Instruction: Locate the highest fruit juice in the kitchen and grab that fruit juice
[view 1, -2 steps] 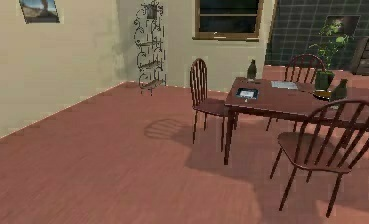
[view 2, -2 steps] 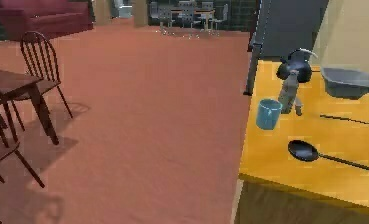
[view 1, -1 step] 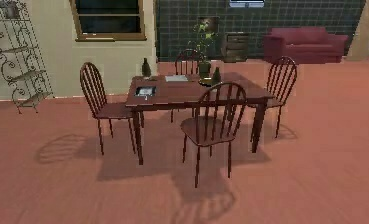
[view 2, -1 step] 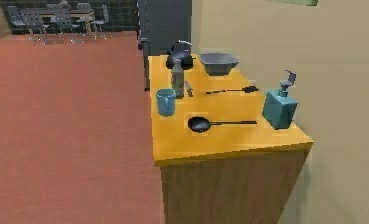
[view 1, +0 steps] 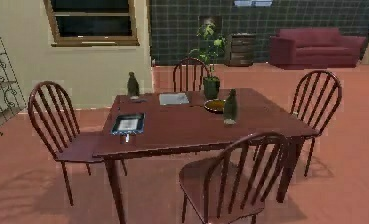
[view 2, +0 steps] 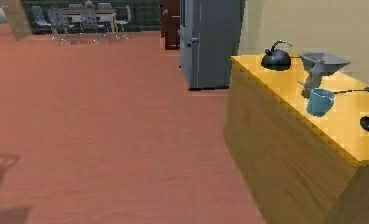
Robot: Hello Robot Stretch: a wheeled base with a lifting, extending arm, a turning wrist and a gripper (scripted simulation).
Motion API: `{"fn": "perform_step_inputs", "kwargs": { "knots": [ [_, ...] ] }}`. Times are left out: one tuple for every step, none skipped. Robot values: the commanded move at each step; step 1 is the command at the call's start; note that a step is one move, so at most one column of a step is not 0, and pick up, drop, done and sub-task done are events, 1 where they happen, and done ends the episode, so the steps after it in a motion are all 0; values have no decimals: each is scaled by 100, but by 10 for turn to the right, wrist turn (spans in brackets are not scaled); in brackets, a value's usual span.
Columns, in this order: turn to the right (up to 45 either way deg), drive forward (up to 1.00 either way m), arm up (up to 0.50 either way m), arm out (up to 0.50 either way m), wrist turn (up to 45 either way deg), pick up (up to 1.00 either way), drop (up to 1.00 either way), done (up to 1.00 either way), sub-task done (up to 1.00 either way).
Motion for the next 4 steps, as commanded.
{"fn": "perform_step_inputs", "kwargs": {
  "knots": [
    [450,0,0,0,0,0,0,0,0],
    [450,0,0,0,0,0,0,0,0],
    [60,0,0,0,0,0,0,0,0],
    [0,60,0,0,0,0,0,0,0]
  ]
}}
